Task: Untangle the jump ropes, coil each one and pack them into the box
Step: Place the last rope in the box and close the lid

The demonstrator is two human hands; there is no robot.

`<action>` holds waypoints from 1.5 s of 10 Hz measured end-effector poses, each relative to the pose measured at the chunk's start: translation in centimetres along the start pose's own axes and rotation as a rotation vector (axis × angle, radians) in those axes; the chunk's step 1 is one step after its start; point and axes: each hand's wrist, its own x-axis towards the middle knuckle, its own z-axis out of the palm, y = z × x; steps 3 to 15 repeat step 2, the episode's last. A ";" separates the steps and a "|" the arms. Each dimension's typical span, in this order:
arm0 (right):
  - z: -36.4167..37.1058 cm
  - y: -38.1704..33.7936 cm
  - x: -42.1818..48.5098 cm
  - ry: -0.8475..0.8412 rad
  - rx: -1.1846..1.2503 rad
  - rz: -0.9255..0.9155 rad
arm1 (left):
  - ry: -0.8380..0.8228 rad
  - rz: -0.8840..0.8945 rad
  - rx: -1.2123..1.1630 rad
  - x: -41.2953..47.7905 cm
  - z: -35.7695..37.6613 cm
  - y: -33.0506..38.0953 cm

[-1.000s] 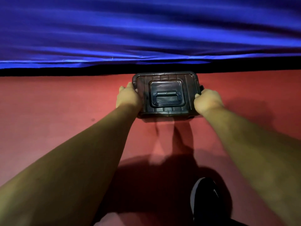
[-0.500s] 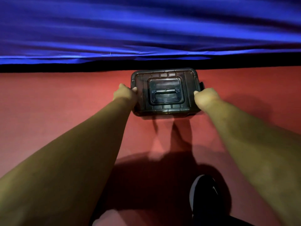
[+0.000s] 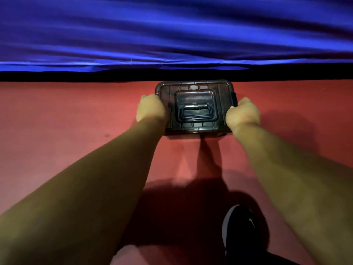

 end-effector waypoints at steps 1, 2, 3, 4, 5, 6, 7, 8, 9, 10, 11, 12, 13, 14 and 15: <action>0.1 -0.4 -0.2 -0.040 -0.045 0.033 | -0.115 0.014 0.152 0.4 -0.1 0.2; -0.8 -1.2 -1.0 -0.138 -0.139 0.091 | -0.215 0.045 0.210 -0.1 -1.0 0.5; -0.8 -1.2 -1.0 -0.138 -0.139 0.091 | -0.215 0.045 0.210 -0.1 -1.0 0.5; -0.8 -1.2 -1.0 -0.138 -0.139 0.091 | -0.215 0.045 0.210 -0.1 -1.0 0.5; -0.8 -1.2 -1.0 -0.138 -0.139 0.091 | -0.215 0.045 0.210 -0.1 -1.0 0.5; -0.8 -1.2 -1.0 -0.138 -0.139 0.091 | -0.215 0.045 0.210 -0.1 -1.0 0.5; -0.8 -1.2 -1.0 -0.138 -0.139 0.091 | -0.215 0.045 0.210 -0.1 -1.0 0.5; -0.8 -1.2 -1.0 -0.138 -0.139 0.091 | -0.215 0.045 0.210 -0.1 -1.0 0.5; -0.8 -1.2 -1.0 -0.138 -0.139 0.091 | -0.215 0.045 0.210 -0.1 -1.0 0.5; -0.8 -1.2 -1.0 -0.138 -0.139 0.091 | -0.215 0.045 0.210 -0.1 -1.0 0.5; -0.8 -1.2 -1.0 -0.138 -0.139 0.091 | -0.215 0.045 0.210 -0.1 -1.0 0.5; -0.8 -1.2 -1.0 -0.138 -0.139 0.091 | -0.215 0.045 0.210 -0.1 -1.0 0.5; -0.8 -1.2 -1.0 -0.138 -0.139 0.091 | -0.215 0.045 0.210 -0.1 -1.0 0.5; -0.8 -1.2 -1.0 -0.138 -0.139 0.091 | -0.215 0.045 0.210 -0.1 -1.0 0.5; -0.8 -1.2 -1.0 -0.138 -0.139 0.091 | -0.215 0.045 0.210 -0.1 -1.0 0.5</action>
